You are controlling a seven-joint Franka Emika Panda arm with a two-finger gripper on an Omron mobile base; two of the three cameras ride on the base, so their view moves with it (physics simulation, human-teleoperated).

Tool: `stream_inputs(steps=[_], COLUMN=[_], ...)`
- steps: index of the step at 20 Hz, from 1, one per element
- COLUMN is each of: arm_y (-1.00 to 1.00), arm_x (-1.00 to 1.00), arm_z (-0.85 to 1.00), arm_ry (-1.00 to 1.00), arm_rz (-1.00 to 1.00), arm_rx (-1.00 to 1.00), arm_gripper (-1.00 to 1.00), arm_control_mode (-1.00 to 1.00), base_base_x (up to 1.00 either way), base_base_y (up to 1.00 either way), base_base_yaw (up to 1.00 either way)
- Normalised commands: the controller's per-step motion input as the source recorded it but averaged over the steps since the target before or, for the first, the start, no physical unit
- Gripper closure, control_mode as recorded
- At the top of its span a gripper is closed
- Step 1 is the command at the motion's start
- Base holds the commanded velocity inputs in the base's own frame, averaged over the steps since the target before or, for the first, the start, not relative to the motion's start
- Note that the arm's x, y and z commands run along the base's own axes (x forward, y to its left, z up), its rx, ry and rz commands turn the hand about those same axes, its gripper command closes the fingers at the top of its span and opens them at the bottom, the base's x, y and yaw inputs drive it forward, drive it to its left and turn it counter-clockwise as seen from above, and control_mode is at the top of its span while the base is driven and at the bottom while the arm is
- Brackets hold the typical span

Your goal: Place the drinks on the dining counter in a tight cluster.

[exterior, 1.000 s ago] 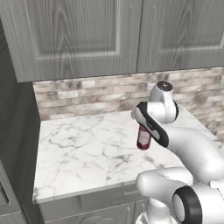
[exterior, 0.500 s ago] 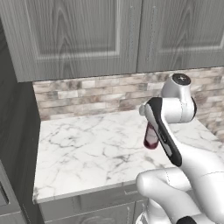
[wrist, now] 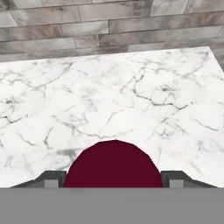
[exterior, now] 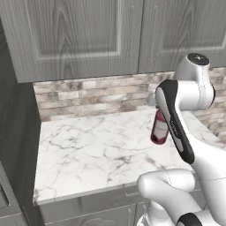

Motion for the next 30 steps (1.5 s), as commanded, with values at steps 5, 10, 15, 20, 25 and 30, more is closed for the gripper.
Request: stream_inputs(steps=[5,10,15,20,25,30], arm_y=[0.0,0.0,0.0,0.0,0.0,0.0], arm_x=[0.0,0.0,0.0,0.0,0.0,0.0], arm_z=[0.0,0.0,0.0,0.0,0.0,0.0], arm_ry=[0.0,0.0,0.0,0.0,0.0,0.0], arm_rz=[0.0,0.0,0.0,0.0,0.0,0.0], arm_rx=[0.0,0.0,0.0,0.0,0.0,0.0], arm_gripper=[1.0,1.0,1.0,1.0,1.0,1.0], arm_control_mode=[-1.0,1.0,1.0,1.0,1.0,1.0], base_base_x=[0.0,-0.02,-0.65,-0.89,-0.79,-0.65], base_base_y=[0.0,0.0,0.0,-0.3,-0.37,-0.67], base_base_yaw=[0.0,0.0,0.02,0.13,0.38,0.62])
